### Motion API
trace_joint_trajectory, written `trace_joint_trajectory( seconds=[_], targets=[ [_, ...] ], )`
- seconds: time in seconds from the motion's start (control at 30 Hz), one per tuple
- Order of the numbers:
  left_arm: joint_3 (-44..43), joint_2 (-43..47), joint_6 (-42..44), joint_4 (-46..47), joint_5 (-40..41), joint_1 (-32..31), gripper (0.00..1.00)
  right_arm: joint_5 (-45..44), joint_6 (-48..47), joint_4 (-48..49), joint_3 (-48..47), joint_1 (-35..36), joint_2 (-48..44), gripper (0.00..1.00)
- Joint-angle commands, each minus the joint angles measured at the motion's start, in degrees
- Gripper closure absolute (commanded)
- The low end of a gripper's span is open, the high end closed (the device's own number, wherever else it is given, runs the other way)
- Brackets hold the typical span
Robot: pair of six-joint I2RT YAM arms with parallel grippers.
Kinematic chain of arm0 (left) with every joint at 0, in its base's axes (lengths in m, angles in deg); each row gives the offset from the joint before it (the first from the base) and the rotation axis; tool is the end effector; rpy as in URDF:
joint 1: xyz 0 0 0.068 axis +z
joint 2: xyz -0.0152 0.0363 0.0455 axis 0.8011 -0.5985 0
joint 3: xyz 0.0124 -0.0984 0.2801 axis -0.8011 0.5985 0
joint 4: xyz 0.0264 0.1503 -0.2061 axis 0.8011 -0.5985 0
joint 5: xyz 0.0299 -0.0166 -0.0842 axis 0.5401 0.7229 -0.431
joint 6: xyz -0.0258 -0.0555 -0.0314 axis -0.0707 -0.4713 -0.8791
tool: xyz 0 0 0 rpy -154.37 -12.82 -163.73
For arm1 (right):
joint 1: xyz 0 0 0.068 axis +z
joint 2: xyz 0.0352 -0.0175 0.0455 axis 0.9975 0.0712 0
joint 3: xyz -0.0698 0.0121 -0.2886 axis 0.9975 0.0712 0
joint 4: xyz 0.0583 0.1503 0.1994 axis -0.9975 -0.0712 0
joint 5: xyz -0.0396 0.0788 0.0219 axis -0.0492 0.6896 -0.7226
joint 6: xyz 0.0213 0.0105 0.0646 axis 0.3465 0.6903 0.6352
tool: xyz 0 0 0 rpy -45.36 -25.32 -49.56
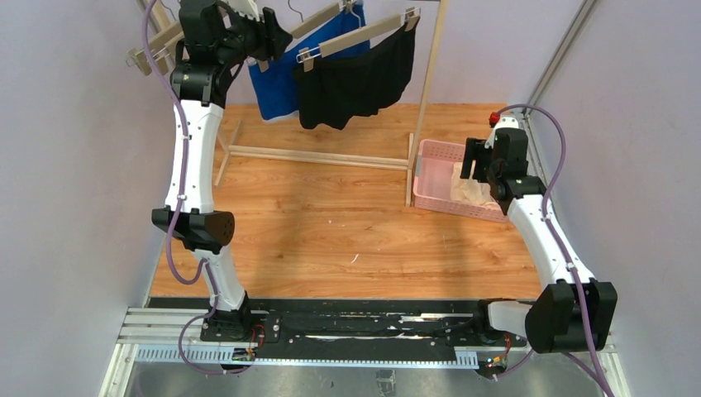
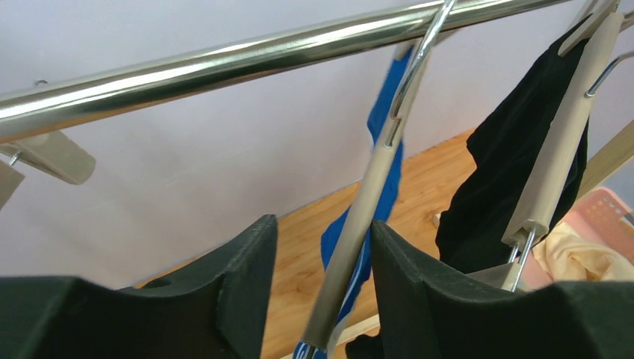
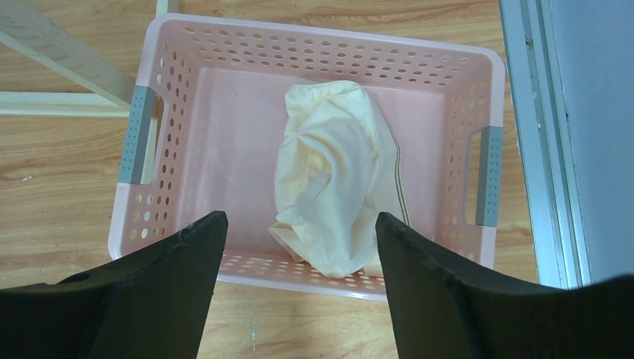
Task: Remove the underwear clipped to the hanger
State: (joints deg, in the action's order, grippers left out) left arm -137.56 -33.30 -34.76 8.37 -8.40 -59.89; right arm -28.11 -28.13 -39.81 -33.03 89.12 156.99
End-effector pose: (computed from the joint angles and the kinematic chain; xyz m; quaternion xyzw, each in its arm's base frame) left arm 0.4008 -0.0672 0.5631 0.1829 0.7001 -0.1607 0.6712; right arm 0.2843 0.0113 0.3355 0.0544 0.8527 0.0125 0.5194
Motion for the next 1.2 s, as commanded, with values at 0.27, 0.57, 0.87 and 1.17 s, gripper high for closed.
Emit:
trace_joint_trajectory(
  seconds=[0.27, 0.57, 0.87, 1.17],
  targets=[
    [0.5, 1.6, 2.7, -2.0, 1.7, -1.8, 0.85, 1.2, 1.0, 2.4, 2.7, -0.6, -4.4, 0.25],
    [0.5, 2.1, 1.3, 0.6, 3.2, -1.9, 1.00, 2.0, 1.1, 2.8, 3.5, -0.6, -3.7, 0.24],
    [1.1, 4.8, -0.7, 6.1, 4.7, -1.9, 1.00, 3.2, 1.4, 3.4, 4.6, -0.6, -3.3, 0.24],
    [4.2, 7.6, 0.0, 6.2, 4.8, -1.8, 1.00, 3.9, 1.6, 3.5, 4.5, -0.6, -2.5, 0.23]
  ],
)
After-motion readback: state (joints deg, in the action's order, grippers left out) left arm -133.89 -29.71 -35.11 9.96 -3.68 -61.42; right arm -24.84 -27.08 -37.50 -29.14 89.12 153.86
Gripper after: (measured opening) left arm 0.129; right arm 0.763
